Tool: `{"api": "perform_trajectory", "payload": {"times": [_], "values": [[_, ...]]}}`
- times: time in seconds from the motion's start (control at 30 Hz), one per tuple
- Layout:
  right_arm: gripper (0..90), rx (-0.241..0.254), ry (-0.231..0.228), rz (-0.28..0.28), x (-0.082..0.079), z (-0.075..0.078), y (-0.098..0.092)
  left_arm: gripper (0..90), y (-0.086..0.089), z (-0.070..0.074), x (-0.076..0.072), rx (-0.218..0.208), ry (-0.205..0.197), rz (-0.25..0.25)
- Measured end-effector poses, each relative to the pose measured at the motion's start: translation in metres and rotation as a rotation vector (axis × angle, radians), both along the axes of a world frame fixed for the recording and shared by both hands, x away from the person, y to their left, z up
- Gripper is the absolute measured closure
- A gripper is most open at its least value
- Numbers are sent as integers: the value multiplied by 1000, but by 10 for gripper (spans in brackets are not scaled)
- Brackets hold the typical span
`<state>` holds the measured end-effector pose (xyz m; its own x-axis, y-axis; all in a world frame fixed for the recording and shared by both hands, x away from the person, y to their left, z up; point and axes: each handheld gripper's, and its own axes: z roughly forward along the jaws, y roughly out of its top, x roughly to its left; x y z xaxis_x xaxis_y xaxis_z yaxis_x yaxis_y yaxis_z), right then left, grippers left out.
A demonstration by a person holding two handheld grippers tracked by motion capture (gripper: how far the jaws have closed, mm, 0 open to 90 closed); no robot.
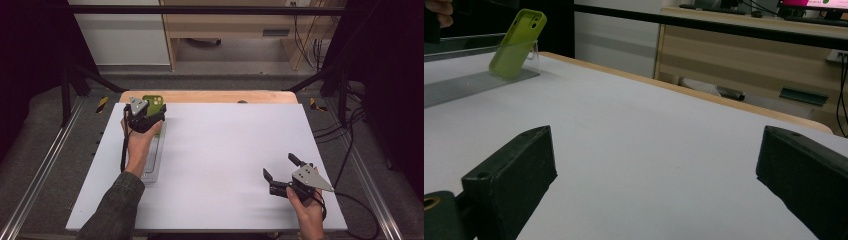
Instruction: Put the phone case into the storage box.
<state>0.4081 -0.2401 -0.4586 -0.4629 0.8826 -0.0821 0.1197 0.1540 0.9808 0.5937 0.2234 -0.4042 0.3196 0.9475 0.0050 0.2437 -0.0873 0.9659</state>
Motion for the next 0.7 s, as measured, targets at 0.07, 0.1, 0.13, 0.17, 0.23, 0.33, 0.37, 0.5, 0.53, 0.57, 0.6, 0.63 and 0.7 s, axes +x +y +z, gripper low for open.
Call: {"api": "perform_trajectory", "payload": {"times": [0.07,0.1,0.13,0.17,0.23,0.33,0.37,0.5,0.53,0.57,0.6,0.63,0.7], "values": [[27,1,0,-1,0,0,0,268,-1,2,-3,-8,7,-5],[27,2,0,-1,0,0,0,253,-1,3,-4,-8,8,-8],[27,0,0,0,0,0,0,239,-1,4,-5,-10,7,-9],[27,1,0,0,0,0,0,225,-1,5,-7,-12,7,-9],[27,0,0,1,0,0,0,198,0,6,-9,-21,9,-12],[27,1,0,0,0,0,0,157,0,7,-12,-29,21,-19],[27,1,1,1,0,0,1,142,0,7,-13,-31,23,-22],[27,-1,1,1,0,0,1,110,-2,7,-16,-40,32,-49],[27,-3,2,0,0,0,1,101,-2,7,-17,-36,36,-57],[27,-2,4,0,0,0,1,92,-2,7,-17,-35,38,-61],[26,-1,5,-1,0,0,1,86,-3,7,-18,-37,38,-64],[26,-1,3,-2,0,0,1,80,-3,7,-18,-39,37,-67],[26,-1,4,-2,0,0,1,69,-4,8,-20,-39,37,-73]]}}
